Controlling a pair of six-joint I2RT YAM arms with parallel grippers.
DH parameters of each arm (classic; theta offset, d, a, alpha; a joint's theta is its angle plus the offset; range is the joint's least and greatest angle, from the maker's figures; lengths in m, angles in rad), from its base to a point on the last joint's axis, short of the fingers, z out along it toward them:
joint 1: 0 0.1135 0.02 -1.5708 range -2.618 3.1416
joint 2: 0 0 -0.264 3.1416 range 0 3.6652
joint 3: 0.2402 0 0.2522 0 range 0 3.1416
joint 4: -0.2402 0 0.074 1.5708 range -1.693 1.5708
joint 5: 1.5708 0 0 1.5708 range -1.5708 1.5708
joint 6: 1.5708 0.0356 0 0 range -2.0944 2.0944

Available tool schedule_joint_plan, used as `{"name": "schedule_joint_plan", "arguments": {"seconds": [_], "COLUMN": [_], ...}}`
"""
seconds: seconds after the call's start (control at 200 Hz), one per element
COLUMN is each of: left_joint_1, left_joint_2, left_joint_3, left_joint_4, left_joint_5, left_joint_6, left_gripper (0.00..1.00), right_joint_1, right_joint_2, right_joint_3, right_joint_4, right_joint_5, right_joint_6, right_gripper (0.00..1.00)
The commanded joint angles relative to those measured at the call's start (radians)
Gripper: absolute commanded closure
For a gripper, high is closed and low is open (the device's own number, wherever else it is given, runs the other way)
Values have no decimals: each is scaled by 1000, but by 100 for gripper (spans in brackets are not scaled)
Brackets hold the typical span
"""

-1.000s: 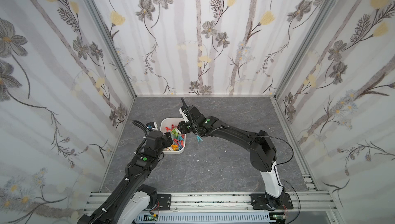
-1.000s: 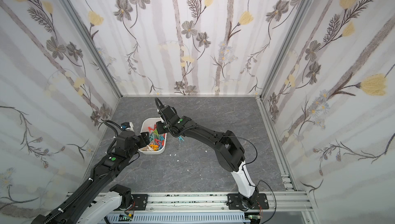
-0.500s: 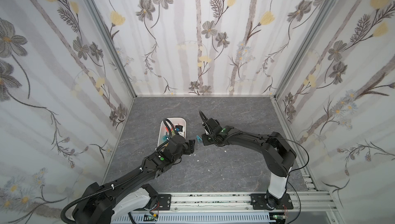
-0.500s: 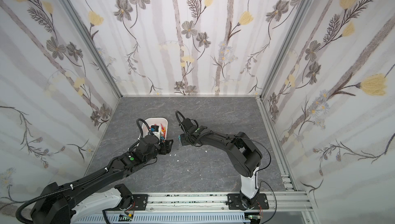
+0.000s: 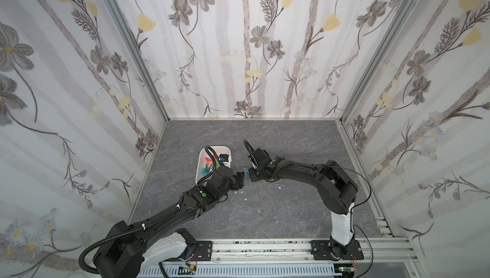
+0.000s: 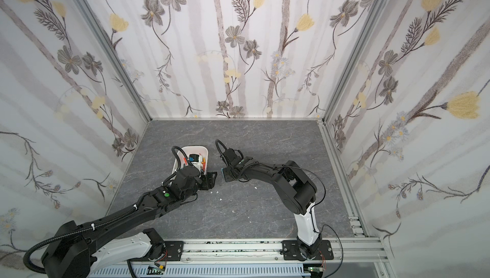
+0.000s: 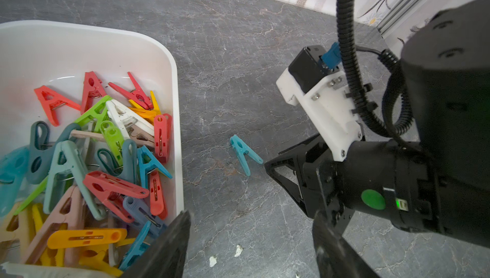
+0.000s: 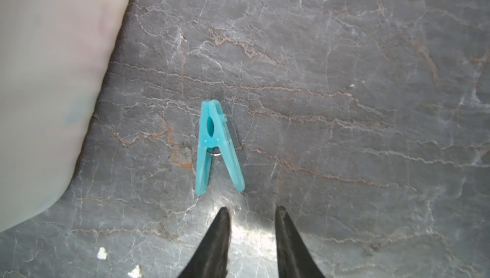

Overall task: Put the clothespins into the storage box
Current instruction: Pick up the clothespin from the center of the board, then place the clothespin in the storage box.

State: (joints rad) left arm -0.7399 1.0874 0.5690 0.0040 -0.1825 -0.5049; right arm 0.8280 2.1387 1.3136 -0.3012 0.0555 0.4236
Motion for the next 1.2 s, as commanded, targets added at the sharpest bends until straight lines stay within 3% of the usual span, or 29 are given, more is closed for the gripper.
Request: {"name": "schedule_joint_plan", "arguments": {"seconds": [0.0,0.37,0.814,0.954,1.194], "left_joint_1": [0,0,12,76,298], "left_joint_2": [-2,-16,-39,-68,-130], "left_joint_3": [-8,-7,13,18,71], "left_joint_4": [14,6,-24,-36,-119], "left_joint_5": [-15,-29,-63,-47,-3], "left_joint_6": [-28,-11,22,49,125], "left_gripper": [27,27,26,26,26], "right_joint_1": [10,19,20,23,73], "right_joint_2": [19,110,71,-17,-82], "right_joint_3": [27,107,123,86,157], "right_joint_4": [30,7,-3,-5,-37], "right_joint_5": [12,59,84,79,59], "right_joint_6": [-34,-66,-64,-34,1], "right_gripper": [69,70,89,91,92]}}
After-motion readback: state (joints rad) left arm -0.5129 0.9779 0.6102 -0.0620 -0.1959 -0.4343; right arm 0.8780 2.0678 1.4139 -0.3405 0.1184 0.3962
